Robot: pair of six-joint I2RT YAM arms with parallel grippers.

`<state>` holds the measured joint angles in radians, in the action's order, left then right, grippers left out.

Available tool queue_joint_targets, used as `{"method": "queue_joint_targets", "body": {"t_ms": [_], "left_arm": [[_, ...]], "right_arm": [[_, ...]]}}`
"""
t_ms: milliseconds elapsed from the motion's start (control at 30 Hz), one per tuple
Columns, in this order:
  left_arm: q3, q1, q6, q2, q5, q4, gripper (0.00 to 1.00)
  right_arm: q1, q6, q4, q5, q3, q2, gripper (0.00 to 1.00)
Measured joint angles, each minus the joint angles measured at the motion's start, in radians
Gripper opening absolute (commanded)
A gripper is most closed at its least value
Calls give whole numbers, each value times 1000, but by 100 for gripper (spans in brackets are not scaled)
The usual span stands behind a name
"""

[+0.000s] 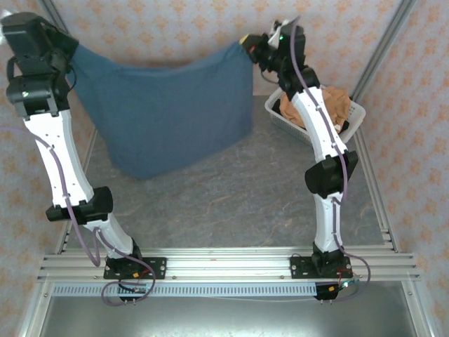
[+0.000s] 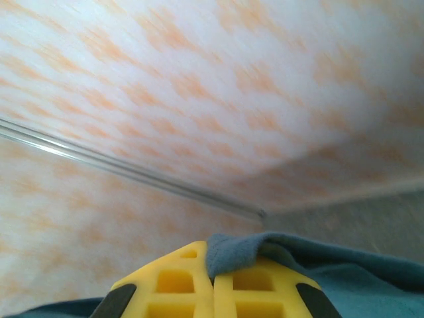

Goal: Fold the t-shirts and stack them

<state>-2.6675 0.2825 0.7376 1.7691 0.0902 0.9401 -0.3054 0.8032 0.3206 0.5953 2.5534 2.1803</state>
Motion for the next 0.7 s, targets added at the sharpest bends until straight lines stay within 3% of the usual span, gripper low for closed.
{"method": "queue_joint_targets", "body": {"t_ms": [133,233,400,467,600,700], "left_arm": [[-50,0,-3,-92,0,-31,0],[74,0,-4,-226,-1,-33,0],[640,-2,14,-534,-2,-64,0],[893,-7,37,-635,0,-63,0],[1406,-51,100,-762,23,-52,0],[1690,-114,148,-800,40,-30,0]], "right_arm": [[48,39,-5,-13,218,55,0],[79,43,5,-15,244,55,0],[81,-5,164,-4,144,50,0],[67,-44,220,-12,-12,19,0],[34,-56,194,-66,-617,-140,0],[21,-34,184,-98,-968,-213,0]]}}
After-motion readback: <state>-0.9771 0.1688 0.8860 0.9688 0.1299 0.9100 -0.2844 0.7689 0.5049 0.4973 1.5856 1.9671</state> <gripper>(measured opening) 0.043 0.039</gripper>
